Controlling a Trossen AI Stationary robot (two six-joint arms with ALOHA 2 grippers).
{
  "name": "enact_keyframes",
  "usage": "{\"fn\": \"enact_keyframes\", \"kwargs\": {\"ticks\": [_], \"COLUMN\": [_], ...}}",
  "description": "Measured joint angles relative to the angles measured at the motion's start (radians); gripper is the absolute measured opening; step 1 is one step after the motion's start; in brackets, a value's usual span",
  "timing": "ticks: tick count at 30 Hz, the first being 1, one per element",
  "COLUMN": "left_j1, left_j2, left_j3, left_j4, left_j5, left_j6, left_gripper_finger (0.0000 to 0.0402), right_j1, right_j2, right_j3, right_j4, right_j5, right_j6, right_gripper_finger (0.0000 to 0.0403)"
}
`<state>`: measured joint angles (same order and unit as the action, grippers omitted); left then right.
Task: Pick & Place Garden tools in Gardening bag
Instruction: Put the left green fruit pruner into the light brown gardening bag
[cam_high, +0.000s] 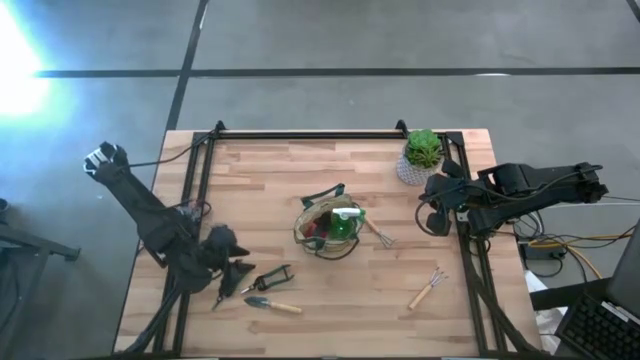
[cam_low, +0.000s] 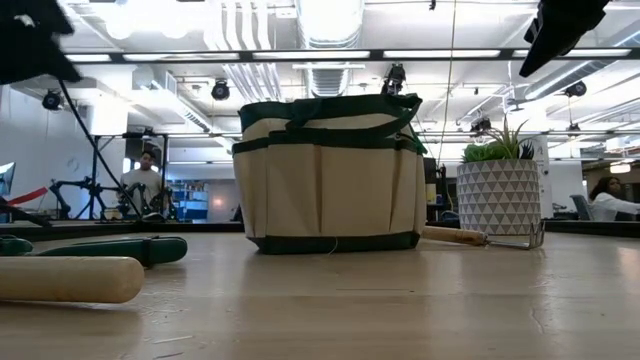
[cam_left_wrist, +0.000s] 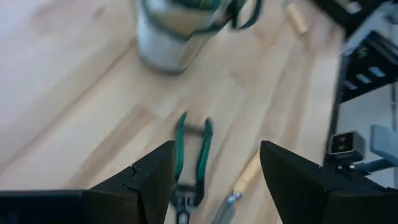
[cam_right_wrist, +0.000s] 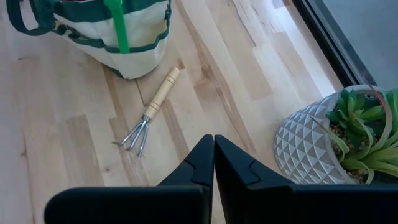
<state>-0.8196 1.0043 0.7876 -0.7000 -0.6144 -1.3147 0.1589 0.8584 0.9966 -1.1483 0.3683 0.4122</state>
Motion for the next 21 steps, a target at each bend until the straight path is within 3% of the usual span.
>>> {"fn": "enact_keyframes", "kwargs": {"ticks": [13, 16, 21], "left_j1": [0.001, 0.002, 0.016], "left_j2": [0.167, 0.192, 0.197], "left_j3": [0.06, 0.058, 0.058], "left_j4": [-0.335, -0.351, -0.362], "left_j5": [0.287, 0.358, 0.365], "left_j6": [-0.493, -0.518, -0.432], "left_gripper_finger": [0.0213, 0.0213, 0.0214], "right_j1": [0.0, 0.0, 0.0], "right_j2": [0.0, 0.0, 0.0], "right_j3": [0.0, 0.0, 0.0], "right_j4": [0.02, 0.03, 0.032], "right_j5": [0.0, 0.0, 0.0], "right_j6": [-0.003, -0.011, -0.019], "right_gripper_finger": [0.0008, 0.0008, 0.0008]}}
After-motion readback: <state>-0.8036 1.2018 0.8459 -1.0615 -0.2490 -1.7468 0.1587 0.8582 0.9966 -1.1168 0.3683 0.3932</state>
